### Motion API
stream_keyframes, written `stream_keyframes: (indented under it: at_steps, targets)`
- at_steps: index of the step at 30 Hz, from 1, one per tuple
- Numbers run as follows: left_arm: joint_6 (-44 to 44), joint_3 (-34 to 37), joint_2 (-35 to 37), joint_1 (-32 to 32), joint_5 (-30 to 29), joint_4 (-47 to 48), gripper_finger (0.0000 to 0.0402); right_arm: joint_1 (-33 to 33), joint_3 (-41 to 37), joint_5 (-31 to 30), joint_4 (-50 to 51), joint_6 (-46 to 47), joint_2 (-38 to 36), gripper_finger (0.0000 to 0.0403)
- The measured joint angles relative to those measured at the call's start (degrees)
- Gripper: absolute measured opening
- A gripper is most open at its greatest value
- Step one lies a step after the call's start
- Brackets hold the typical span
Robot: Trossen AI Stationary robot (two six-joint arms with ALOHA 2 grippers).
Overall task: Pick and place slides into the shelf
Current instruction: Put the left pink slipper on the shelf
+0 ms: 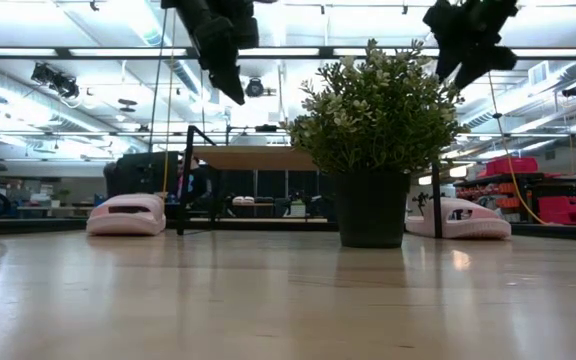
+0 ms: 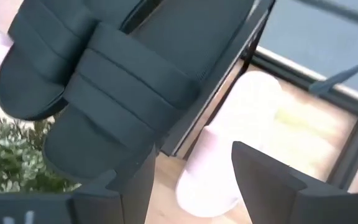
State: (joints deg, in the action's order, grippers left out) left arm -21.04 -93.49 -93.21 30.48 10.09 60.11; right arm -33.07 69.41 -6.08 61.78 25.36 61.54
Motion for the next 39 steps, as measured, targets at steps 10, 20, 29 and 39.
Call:
stream_keyframes:
  at_steps: [10, 20, 29, 39]
  targets:
    - [4.09, 0.0, 0.05, 0.0, 0.01, 4.71, 0.0149, -3.64, -3.3, 5.85, -0.07, 2.2, 0.0, 0.0219]
    - [13.18, 0.0, 0.05, -0.53, -0.48, 20.69, 0.0137, -1.44, -3.48, 7.91, -1.31, -1.08, 0.02, 0.0219]
    - [22.13, 0.02, 2.21, -1.48, -3.06, 24.71, 0.013, -0.86, -3.48, 12.28, -5.51, -7.2, 0.02, 0.0219]
    - [22.4, 0.15, 4.22, 3.38, -9.26, 23.95, 0.0124, -1.3, -3.48, 15.56, -6.23, -14.22, 0.02, 0.0219]
